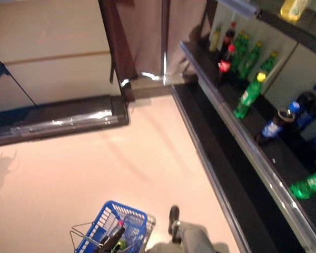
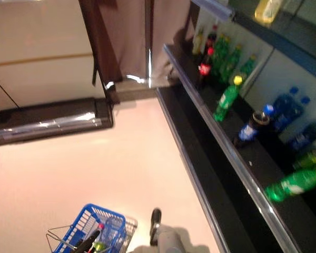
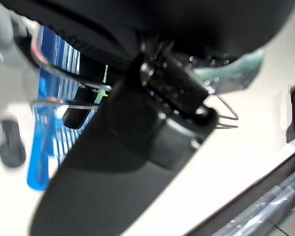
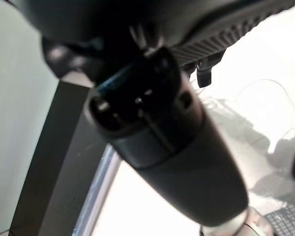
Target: Pick up the drink and place into the basket.
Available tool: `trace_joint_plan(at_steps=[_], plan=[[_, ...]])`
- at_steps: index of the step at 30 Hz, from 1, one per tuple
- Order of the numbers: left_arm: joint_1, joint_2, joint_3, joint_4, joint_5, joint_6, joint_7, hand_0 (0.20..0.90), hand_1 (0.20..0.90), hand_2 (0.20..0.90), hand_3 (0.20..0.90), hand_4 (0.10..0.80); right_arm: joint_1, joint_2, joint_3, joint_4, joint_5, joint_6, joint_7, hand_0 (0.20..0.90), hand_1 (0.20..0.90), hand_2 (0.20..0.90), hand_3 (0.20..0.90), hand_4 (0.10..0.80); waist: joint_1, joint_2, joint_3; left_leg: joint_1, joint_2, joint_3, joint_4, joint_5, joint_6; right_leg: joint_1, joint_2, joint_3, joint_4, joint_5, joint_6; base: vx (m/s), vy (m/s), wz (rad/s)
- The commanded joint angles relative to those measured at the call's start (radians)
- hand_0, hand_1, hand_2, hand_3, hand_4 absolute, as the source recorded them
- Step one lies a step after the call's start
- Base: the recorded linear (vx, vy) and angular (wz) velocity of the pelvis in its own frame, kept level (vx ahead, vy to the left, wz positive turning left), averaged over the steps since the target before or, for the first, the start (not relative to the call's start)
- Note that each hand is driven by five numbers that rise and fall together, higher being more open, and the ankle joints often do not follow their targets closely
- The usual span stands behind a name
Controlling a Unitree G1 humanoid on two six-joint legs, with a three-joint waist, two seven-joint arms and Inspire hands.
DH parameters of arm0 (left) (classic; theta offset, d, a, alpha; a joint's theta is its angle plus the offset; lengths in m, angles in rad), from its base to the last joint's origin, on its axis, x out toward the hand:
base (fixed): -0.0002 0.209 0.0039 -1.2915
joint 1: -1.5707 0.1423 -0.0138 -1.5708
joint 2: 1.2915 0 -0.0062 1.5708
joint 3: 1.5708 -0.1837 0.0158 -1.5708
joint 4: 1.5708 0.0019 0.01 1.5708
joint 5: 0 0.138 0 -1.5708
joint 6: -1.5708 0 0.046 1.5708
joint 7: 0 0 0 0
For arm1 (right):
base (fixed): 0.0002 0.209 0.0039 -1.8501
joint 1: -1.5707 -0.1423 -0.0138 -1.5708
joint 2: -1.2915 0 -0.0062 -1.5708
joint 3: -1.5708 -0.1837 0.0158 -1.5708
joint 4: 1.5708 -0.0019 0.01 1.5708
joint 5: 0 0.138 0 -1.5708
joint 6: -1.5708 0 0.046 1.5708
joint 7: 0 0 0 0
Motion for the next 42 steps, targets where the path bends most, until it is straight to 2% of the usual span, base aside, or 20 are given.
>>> trace_joint_plan(at_steps=[1,3,5,8,10,11,14,17,18,19,21,23,25,28,31,33,35,38,40,42], plan=[[-0.128,-0.010,-0.052,-0.149,0.071,-0.209,-0.139,0.300,0.300,0.300,0.200,0.100,-0.024,-0.058,0.032,-0.032,-0.052,-0.051,-0.007,0.900,0.900,0.900,0.900,0.800,-0.007,-0.049,-0.006,-0.145,-0.096,-0.045,0.403,0.423,-0.056,0.123,0.027,0.009,-0.171,0.062,0.056,0.489,-0.029,-0.25],[-0.137,0.005,-0.066,-0.206,0.059,-0.198,-0.105,0.300,0.300,0.300,0.200,0.100,-0.026,-0.077,0.058,-0.074,-0.072,-0.034,-0.022,0.900,0.900,0.900,0.900,0.800,0.029,-0.078,0.012,-0.337,-0.061,-0.055,0.440,0.382,-0.020,0.174,0.005,0.062,-0.165,0.025,0.047,0.389,0.026,-0.16],[-0.141,0.017,-0.061,-0.241,0.052,-0.196,-0.099,0.300,0.300,0.300,0.200,0.100,-0.042,-0.088,0.063,-0.073,-0.074,-0.035,-0.007,0.900,0.900,0.900,0.900,0.800,0.063,-0.083,0.035,-0.404,-0.032,-0.074,0.371,0.357,-0.004,0.215,0.007,0.117,-0.168,0.006,0.053,0.265,0.096,-0.53],[-0.132,0.037,-0.050,-0.265,0.038,-0.193,-0.102,0.300,0.300,0.300,0.200,0.100,-0.088,-0.098,0.073,-0.053,-0.076,-0.033,0.019,0.900,0.900,0.900,0.900,0.800,0.099,-0.085,0.038,-0.380,0.031,-0.144,0.025,0.329,0.018,0.249,0.011,0.218,-0.179,-0.018,0.083,0.404,0.256,-0.92],[-0.104,0.042,-0.038,-0.259,0.020,-0.184,-0.106,0.300,0.300,0.300,0.200,0.100,-0.106,-0.105,0.088,-0.035,-0.077,-0.029,0.033,0.900,0.900,0.900,0.900,0.800,0.138,-0.071,0.048,-0.366,0.089,-0.310,-0.217,0.413,-0.013,0.282,0.030,0.308,-0.168,-0.046,0.091,0.444,0.289,-1.03],[-0.093,0.038,-0.029,-0.254,0.015,-0.183,-0.107,0.300,0.300,0.300,0.200,0.100,-0.111,-0.105,0.091,-0.032,-0.073,-0.027,0.034,0.900,0.900,0.900,0.900,0.800,0.147,-0.066,0.045,-0.381,0.107,-0.360,-0.259,0.441,-0.025,0.287,0.038,0.341,-0.163,-0.055,0.091,0.402,0.303,-0.99],[-0.088,0.007,0.004,-0.216,0.037,-0.189,-0.119,0.300,0.300,0.300,0.200,0.100,-0.121,-0.092,0.075,-0.013,-0.054,-0.025,0.033,0.900,0.900,0.900,0.900,0.800,0.149,-0.051,0.049,-0.399,0.114,-0.383,-0.200,0.429,-0.025,0.315,-0.003,0.390,-0.117,-0.107,0.117,0.327,0.398,-1.29],[-0.107,0.009,0.006,-0.205,0.038,-0.169,-0.124,0.300,0.300,0.300,0.200,0.100,-0.123,-0.083,0.054,0.000,-0.047,-0.016,0.031,0.900,0.900,0.900,0.900,0.800,0.130,-0.038,0.050,-0.385,0.112,-0.336,-0.161,0.391,-0.023,0.305,-0.050,0.361,-0.074,-0.127,0.142,0.232,0.367,-1.15],[-0.136,0.028,-0.004,-0.206,0.050,-0.153,-0.114,0.300,0.300,0.300,0.200,0.100,-0.099,-0.070,0.026,-0.008,-0.042,-0.012,0.023,0.900,0.900,0.900,0.900,0.800,0.100,-0.029,0.050,-0.375,0.086,-0.268,-0.101,0.343,-0.008,0.302,-0.100,0.337,-0.037,-0.130,0.163,0.321,0.524,-1.24],[-0.145,0.038,-0.013,-0.210,0.047,-0.156,-0.108,0.300,0.300,0.300,0.200,0.100,-0.088,-0.064,0.023,-0.012,-0.031,-0.013,0.023,0.900,0.900,0.900,0.900,0.800,0.090,-0.024,0.049,-0.360,0.076,-0.241,-0.099,0.331,0.001,0.293,-0.118,0.316,-0.020,-0.122,0.171,0.342,0.552,-0.79],[-0.150,0.058,-0.017,-0.227,0.036,-0.170,-0.078,0.300,0.300,0.300,0.200,0.100,-0.076,-0.049,0.025,-0.029,-0.043,-0.011,0.028,0.900,0.900,0.900,0.900,0.800,0.086,-0.014,0.049,-0.310,0.056,-0.179,-0.118,0.321,0.014,0.263,-0.151,0.220,0.010,-0.081,0.186,0.191,0.325,-0.05],[-0.135,0.079,0.008,-0.251,0.023,-0.175,-0.073,0.300,0.300,0.300,0.200,0.100,-0.084,-0.039,0.050,-0.060,-0.071,-0.019,0.036,0.900,0.900,0.900,0.900,0.800,0.104,0.005,0.050,-0.248,0.066,-0.105,-0.159,0.317,0.015,0.229,-0.182,0.104,0.058,-0.058,0.198,0.081,0.259,-0.73],[-0.110,0.103,0.038,-0.257,0.017,-0.183,-0.093,0.300,0.300,0.300,0.200,0.100,-0.097,-0.031,0.077,-0.098,-0.074,-0.016,0.026,0.900,0.900,0.900,0.900,0.800,0.126,0.019,0.043,-0.210,0.073,-0.015,-0.190,0.302,0.016,0.221,-0.164,-0.014,0.079,-0.097,0.184,0.008,0.221,-1.33],[-0.095,0.114,0.067,-0.254,-0.007,-0.177,-0.086,0.300,0.300,0.300,0.200,0.100,-0.109,-0.031,0.100,-0.114,-0.119,-0.015,0.023,0.900,0.900,0.900,0.900,0.800,0.150,0.015,0.028,-0.201,0.055,0.050,-0.198,0.289,0.019,0.230,-0.152,-0.116,0.023,-0.092,0.172,-0.019,0.109,-1.36],[-0.090,0.102,0.093,-0.235,-0.003,-0.168,-0.073,0.300,0.300,0.300,0.200,0.100,-0.110,-0.035,0.124,-0.116,-0.154,-0.007,0.027,0.900,0.900,0.900,0.900,0.800,0.162,0.010,0.016,-0.206,0.040,0.066,-0.201,0.296,0.020,0.240,-0.157,-0.125,-0.020,-0.065,0.169,-0.003,0.010,-0.94],[-0.091,0.090,0.081,-0.208,-0.005,-0.164,-0.063,0.300,0.300,0.300,0.200,0.100,-0.105,-0.039,0.144,-0.118,-0.182,-0.016,0.024,0.900,0.900,0.900,0.900,0.800,0.145,0.010,0.011,-0.211,0.039,0.068,-0.208,0.307,0.014,0.248,-0.117,-0.086,-0.065,-0.080,0.147,-0.017,-0.044,-0.44],[-0.096,0.076,0.082,-0.184,0.007,-0.156,-0.051,0.300,0.300,0.300,0.200,0.100,-0.107,-0.042,0.156,-0.114,-0.219,-0.018,0.027,0.900,0.900,0.900,0.900,0.800,0.145,0.009,0.006,-0.213,0.040,0.081,-0.211,0.312,0.011,0.262,-0.115,-0.095,-0.091,-0.081,0.142,-0.010,-0.053,-0.29],[-0.101,0.055,0.081,-0.141,-0.002,-0.144,-0.037,0.300,0.300,0.300,0.200,0.100,-0.100,-0.044,0.168,-0.105,-0.247,-0.019,0.040,0.900,0.900,0.900,0.900,0.800,0.130,-0.004,-0.001,-0.226,0.043,0.085,-0.195,0.313,0.003,0.281,-0.095,-0.058,-0.158,-0.064,0.130,0.006,-0.120,-0.16],[-0.089,0.029,0.091,-0.139,-0.016,-0.153,-0.043,0.300,0.300,0.300,0.200,0.100,-0.093,-0.054,0.176,-0.118,-0.279,-0.011,0.068,0.900,0.900,0.900,0.900,0.800,0.131,-0.035,0.009,-0.272,0.057,0.107,-0.043,0.274,-0.003,0.299,-0.103,-0.063,-0.194,-0.050,0.112,-0.001,-0.194,-0.12],[-0.085,0.020,0.101,-0.141,-0.007,-0.144,-0.043,0.300,0.300,0.300,0.200,0.100,-0.095,-0.063,0.185,-0.127,-0.286,0.003,0.066,0.900,0.900,0.900,0.900,0.800,0.147,-0.047,0.029,-0.353,0.076,0.068,0.126,0.307,-0.024,0.304,-0.101,-0.056,-0.201,-0.045,0.094,0.001,-0.144,-0.16]])
